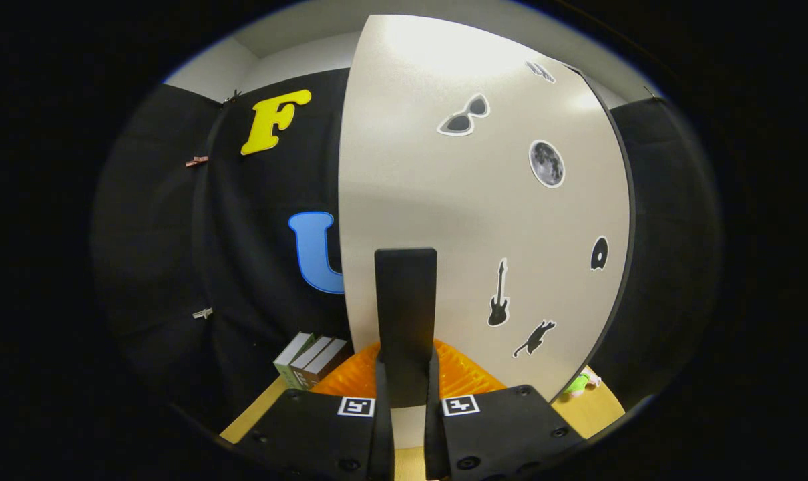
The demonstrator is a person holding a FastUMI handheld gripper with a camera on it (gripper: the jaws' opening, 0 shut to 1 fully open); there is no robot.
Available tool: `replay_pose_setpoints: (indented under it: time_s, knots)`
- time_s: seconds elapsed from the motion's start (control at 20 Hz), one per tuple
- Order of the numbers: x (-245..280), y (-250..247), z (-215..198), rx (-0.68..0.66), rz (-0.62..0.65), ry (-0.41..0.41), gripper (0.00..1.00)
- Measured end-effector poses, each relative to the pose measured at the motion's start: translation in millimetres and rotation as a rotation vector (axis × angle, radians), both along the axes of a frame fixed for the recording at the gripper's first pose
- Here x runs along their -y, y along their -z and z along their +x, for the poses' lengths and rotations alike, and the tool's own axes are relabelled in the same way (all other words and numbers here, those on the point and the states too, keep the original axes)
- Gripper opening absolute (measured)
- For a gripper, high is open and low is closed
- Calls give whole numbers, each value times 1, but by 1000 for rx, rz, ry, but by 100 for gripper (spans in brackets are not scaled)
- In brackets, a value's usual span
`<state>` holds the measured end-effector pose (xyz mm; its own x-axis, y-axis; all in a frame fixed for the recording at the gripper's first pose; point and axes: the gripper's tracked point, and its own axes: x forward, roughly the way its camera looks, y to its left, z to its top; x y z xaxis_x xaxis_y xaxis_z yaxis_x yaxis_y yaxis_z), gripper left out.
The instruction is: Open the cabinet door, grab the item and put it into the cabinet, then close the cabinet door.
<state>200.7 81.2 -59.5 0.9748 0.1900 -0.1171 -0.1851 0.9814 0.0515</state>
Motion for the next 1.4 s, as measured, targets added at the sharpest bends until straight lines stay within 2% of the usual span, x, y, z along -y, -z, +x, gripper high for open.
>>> replay_pose_setpoints:
  time_s: [0.4,0.65,1.1,1.4]
  knots:
    - [28,-1,-42,-15,29,-41,21]
    - [51,-1,-65,-28,43,-34,21]
    - [94,-2,-99,1,50,42,21]
    - [123,-3,-109,7,65,136,20]
